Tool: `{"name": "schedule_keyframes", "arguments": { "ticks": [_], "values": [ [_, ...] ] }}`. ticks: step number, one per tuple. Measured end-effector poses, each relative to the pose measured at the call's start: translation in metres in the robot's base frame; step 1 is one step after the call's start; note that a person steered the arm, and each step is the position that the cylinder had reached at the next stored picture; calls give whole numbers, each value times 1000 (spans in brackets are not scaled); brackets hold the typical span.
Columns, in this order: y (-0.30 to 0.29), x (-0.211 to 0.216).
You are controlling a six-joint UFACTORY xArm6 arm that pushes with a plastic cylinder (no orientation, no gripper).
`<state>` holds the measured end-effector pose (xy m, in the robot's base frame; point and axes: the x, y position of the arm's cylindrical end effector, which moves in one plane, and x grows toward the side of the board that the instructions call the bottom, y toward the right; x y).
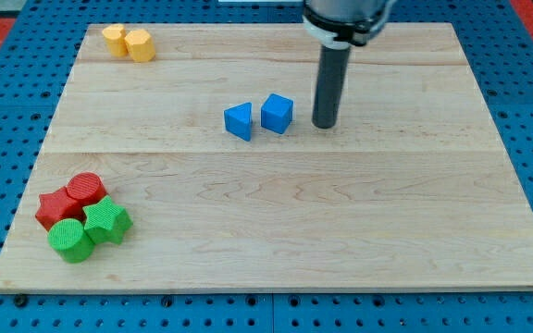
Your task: Push the blue blocks towards the yellow blocks
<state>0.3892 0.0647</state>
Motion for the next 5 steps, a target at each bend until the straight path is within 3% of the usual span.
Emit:
{"name": "schedule_keyframes", "arguments": {
  "ticks": [2,3,4,5],
  "values": [
    [-104,-41],
    [-43,-15],
    [-85,34],
    [-141,32]
  ]
}}
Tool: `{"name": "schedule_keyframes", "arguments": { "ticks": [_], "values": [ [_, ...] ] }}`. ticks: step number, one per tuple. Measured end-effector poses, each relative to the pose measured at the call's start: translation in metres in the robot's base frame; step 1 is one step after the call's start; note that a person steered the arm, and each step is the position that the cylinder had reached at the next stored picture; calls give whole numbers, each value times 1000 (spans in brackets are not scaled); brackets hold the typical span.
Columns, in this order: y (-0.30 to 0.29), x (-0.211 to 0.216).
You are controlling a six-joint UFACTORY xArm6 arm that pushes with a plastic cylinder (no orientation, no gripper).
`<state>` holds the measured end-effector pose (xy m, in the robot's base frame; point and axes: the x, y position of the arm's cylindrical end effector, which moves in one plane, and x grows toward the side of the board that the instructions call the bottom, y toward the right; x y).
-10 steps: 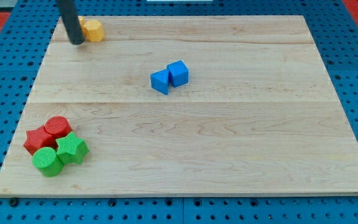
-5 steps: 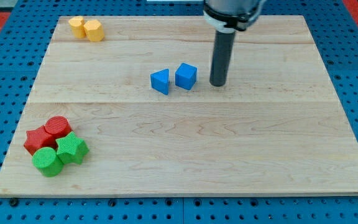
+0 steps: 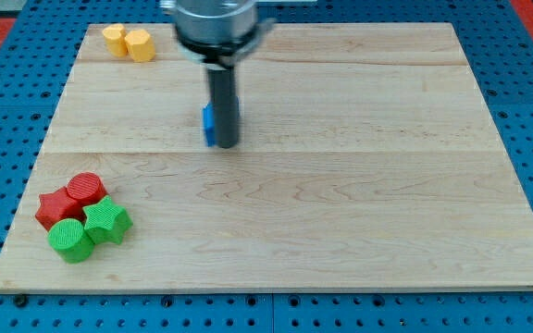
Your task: Push the blue blocks towards the yellow blocks
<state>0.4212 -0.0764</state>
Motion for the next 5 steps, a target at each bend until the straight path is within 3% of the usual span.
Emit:
{"name": "schedule_keyframes", "arguments": {
  "ticks": [2,4,5],
  "values": [
    [-32,-58],
    [-108,-114],
    [-102,-125]
  ]
}}
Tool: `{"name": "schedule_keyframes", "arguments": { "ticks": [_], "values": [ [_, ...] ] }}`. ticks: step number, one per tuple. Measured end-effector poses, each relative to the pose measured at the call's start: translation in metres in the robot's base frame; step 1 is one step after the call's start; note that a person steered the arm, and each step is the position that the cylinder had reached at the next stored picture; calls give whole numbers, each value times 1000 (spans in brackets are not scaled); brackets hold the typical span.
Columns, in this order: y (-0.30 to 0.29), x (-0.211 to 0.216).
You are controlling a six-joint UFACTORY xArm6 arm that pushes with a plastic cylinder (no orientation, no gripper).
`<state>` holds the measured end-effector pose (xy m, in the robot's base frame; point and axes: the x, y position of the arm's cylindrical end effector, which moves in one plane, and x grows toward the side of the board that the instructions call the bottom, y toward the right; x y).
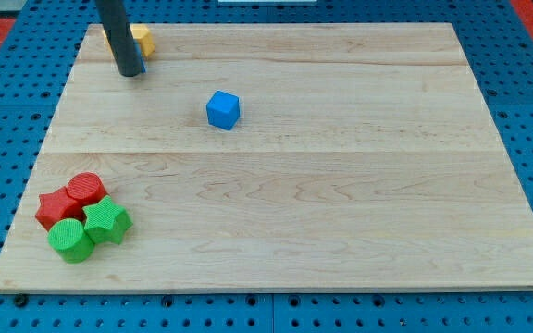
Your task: Push the blue blocks towards the yellow blocks
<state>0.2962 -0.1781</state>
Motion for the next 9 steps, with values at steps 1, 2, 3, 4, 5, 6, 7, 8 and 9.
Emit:
{"name": "schedule_keyframes", "arguments": {
  "ticks": [1,2,3,4,5,6,7,8,9],
  "values": [
    [107,8],
    [193,58],
    [136,87],
    [28,56],
    [-34,50],
    [-55,65],
    [-96,64],
    [-92,34],
    [-89,29]
  ]
}}
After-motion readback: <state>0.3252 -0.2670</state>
